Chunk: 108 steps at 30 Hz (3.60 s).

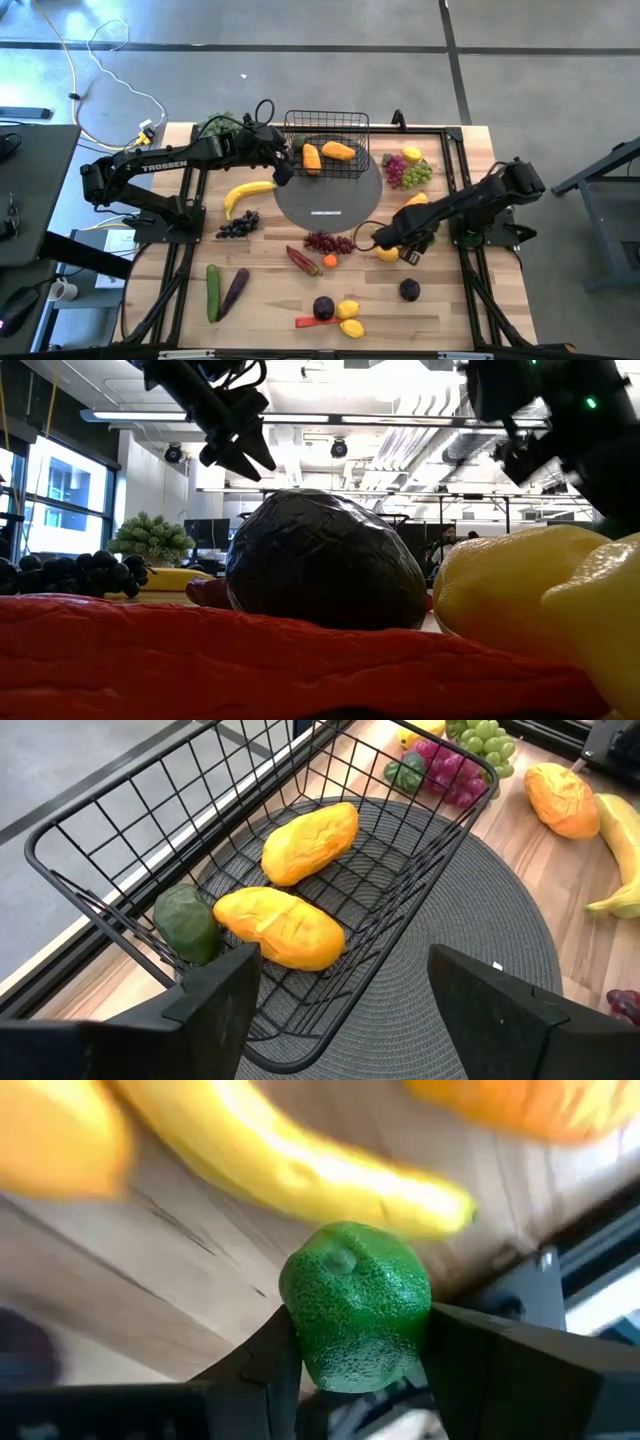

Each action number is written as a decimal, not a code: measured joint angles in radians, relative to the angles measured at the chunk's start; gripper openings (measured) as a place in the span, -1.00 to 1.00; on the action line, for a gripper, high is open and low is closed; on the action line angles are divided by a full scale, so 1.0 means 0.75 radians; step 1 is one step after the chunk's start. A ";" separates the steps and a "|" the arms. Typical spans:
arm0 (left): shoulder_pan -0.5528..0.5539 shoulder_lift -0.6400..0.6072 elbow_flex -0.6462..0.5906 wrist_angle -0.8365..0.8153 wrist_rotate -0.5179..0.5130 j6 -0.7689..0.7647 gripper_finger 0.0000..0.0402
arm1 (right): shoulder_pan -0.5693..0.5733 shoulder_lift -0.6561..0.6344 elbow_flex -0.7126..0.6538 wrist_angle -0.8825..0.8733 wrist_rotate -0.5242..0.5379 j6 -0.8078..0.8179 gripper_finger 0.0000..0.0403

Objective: Build produce basket
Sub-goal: Put the green lime into the black wire basket

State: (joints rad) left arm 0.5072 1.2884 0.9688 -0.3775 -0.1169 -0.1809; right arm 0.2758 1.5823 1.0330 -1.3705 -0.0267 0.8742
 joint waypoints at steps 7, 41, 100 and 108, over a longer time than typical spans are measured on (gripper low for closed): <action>-0.001 0.000 0.000 0.000 -0.001 -0.036 0.38 | -0.089 -0.026 0.241 0.021 0.207 -0.060 -0.29; 0.041 0.000 0.000 0.015 0.112 -0.273 0.57 | -0.658 -0.025 0.544 0.923 0.204 -0.783 -0.29; 0.087 0.000 -0.001 0.587 0.329 0.059 0.59 | -0.786 0.051 0.543 1.633 0.001 -0.182 -0.29; 0.080 0.000 -0.001 0.577 0.258 0.166 0.59 | -0.778 0.058 0.543 1.662 -0.013 -0.117 -0.28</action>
State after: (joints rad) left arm 0.5668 1.2884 0.9684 0.0554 0.0769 -0.0563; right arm -0.3078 1.6256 1.4406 -0.1242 -0.0362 0.7860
